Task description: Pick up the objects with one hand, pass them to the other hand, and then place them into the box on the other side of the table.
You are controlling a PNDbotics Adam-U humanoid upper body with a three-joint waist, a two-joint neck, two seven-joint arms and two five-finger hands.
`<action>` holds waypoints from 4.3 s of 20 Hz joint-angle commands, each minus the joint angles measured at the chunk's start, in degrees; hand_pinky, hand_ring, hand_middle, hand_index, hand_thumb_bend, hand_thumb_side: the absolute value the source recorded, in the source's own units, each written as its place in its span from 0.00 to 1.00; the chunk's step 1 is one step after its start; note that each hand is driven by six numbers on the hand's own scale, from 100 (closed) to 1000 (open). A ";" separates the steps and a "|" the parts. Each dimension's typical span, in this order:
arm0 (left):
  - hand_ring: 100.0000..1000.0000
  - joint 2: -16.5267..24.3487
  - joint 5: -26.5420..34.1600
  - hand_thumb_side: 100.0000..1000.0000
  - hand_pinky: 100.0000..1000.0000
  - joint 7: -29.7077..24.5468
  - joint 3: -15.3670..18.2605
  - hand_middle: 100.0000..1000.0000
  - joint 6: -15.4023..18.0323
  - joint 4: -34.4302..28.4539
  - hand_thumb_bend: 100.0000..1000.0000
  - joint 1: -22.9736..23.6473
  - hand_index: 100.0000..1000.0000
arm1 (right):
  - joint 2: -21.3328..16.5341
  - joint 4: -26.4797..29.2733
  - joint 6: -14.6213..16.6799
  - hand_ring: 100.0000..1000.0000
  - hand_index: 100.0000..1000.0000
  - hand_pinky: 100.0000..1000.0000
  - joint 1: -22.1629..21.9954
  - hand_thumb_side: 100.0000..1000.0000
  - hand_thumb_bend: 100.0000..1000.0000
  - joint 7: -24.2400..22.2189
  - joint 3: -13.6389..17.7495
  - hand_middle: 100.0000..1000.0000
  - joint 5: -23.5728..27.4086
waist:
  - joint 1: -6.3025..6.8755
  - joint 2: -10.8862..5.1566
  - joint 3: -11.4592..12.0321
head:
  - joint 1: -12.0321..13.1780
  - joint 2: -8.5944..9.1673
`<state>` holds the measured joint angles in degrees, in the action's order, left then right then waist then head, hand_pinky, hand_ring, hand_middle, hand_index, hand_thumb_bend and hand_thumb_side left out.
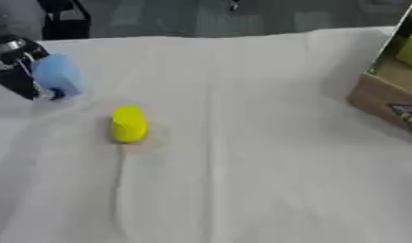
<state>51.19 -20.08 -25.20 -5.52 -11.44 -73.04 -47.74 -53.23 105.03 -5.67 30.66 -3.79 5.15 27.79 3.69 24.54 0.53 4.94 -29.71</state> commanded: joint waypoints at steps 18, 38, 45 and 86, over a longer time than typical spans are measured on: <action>0.47 -0.49 17.12 0.00 0.56 20.48 -0.72 0.36 -1.31 -27.87 0.00 13.21 0.54 | 1.87 9.56 3.24 0.92 0.81 1.00 3.77 0.36 0.00 -12.42 -6.61 0.88 1.10 | -0.98 -9.93 1.25 | -3.66 -1.11; 0.46 -15.33 5.80 0.00 0.55 29.89 -3.91 0.35 2.03 -31.09 0.00 16.47 0.54 | 7.07 9.56 7.53 0.92 0.83 1.00 22.06 0.27 0.00 -24.21 -17.83 0.88 -4.77 | -2.32 -12.23 0.63 | -5.60 -3.12; 0.46 -17.08 5.79 0.00 0.55 31.03 -4.99 0.35 3.55 -33.11 0.00 17.41 0.54 | 9.79 9.56 6.60 0.92 0.83 1.00 23.17 0.32 0.00 -27.06 -20.23 0.88 -5.66 | -2.19 -12.00 0.71 | -5.68 -3.16; 0.46 -28.87 -5.86 0.00 0.52 36.19 -8.79 0.34 5.94 -29.75 0.00 18.44 0.53 | 23.61 6.33 12.65 0.86 0.85 0.92 32.04 0.10 0.23 -35.82 -28.04 0.84 -36.29 | -3.72 -11.82 -0.45 | -4.02 -5.14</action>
<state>21.98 -25.10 10.55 -14.67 -5.77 -102.20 -28.79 -29.62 111.76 6.44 61.93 -39.81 -23.34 -7.14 0.56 14.68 0.05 1.06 -34.72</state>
